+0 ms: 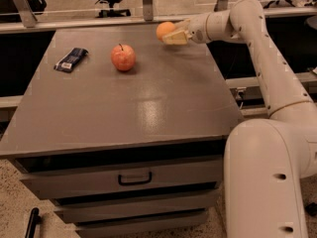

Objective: Move orange near apple

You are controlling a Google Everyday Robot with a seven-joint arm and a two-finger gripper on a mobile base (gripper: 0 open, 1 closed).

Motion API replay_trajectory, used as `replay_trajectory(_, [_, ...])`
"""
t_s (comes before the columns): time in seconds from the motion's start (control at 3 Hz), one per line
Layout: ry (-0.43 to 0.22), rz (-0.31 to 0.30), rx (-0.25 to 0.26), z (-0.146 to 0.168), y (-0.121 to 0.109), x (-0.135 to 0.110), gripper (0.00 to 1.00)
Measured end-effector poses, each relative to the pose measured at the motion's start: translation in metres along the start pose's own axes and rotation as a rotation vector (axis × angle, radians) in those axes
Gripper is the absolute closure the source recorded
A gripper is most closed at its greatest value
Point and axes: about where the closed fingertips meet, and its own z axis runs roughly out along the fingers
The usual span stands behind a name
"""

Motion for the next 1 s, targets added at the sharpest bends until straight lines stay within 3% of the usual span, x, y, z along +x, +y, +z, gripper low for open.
replay_trajectory(0.33, [0.031,0.048,-0.076,0.003,0.026,0.015,1.0])
replay_trajectory(0.67, [0.047,0.058,-0.118,0.0,0.044,0.02,1.0])
replay_trajectory(1.0, [0.055,0.03,-0.163,-0.002,0.06,0.015,1.0])
